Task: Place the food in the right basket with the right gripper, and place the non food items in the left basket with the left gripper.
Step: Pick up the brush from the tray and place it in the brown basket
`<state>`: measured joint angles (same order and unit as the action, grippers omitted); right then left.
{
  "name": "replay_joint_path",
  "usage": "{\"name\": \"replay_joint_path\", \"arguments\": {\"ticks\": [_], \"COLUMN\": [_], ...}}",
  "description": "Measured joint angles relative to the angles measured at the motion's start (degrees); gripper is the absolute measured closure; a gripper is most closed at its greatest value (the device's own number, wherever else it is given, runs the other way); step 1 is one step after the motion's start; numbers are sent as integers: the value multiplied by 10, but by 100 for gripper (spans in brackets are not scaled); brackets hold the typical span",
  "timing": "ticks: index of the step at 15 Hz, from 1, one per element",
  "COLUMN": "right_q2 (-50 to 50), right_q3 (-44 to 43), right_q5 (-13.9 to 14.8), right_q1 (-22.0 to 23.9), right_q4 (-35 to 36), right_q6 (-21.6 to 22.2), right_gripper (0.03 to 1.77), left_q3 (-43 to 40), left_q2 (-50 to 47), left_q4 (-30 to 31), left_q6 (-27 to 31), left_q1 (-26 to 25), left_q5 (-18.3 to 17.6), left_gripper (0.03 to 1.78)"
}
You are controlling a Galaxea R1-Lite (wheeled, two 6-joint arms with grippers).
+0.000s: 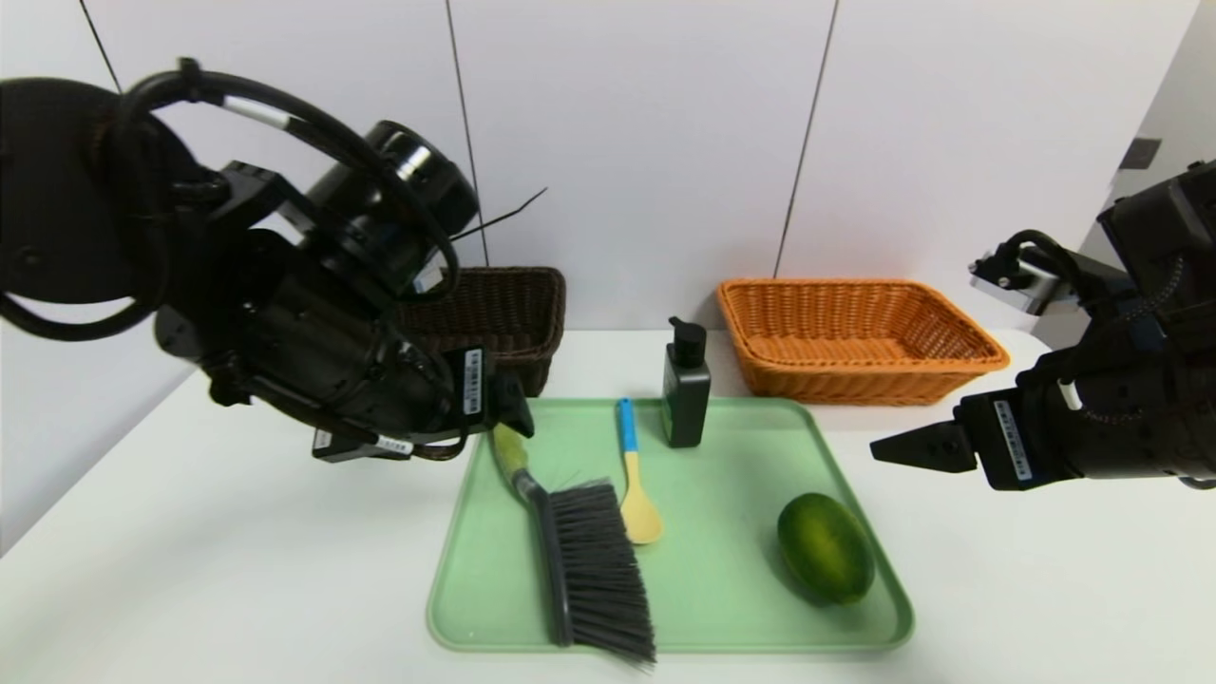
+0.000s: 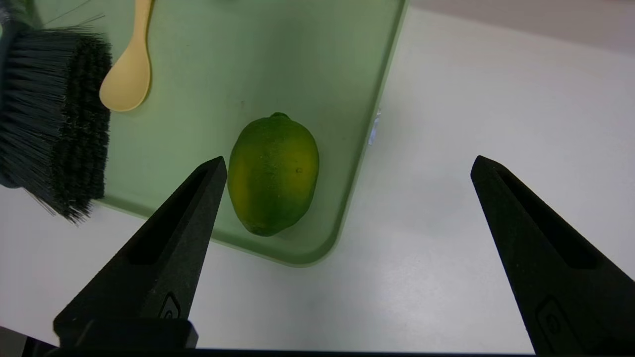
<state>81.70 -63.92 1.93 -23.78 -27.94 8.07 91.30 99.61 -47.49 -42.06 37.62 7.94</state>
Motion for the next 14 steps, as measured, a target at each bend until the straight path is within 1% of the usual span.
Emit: {"name": "replay_joint_path", "arguments": {"ticks": [2, 5, 6, 9, 10, 12, 14], "right_q2": [0, 0, -1, -5, -6, -8, -8], "right_q3": [0, 0, 0, 9, 11, 15, 23], "right_q5": [0, 0, 0, 0, 0, 0, 0], "right_q1": [-3, -6, -7, -7, -7, -7, -7], "right_q4": [7, 7, 8, 7, 7, 7, 8], "right_q6": [9, 12, 14, 14, 14, 14, 14], "right_gripper": [10, 10, 10, 10, 10, 10, 10], "left_q3": [50, 81, 86, 103, 112, 136, 181], "left_q2": [41, 84, 97, 139, 154, 177, 201], "left_q4": [-19, -22, -21, -21, -23, -35, -67], "left_q6": [-34, -45, -48, -60, -66, -68, -72], "left_q1": [11, 16, 16, 14, 11, 6, 1], "left_q5": [4, 8, 18, 79, 85, 87, 87], "left_gripper": [12, 12, 12, 12, 12, 12, 12]}}
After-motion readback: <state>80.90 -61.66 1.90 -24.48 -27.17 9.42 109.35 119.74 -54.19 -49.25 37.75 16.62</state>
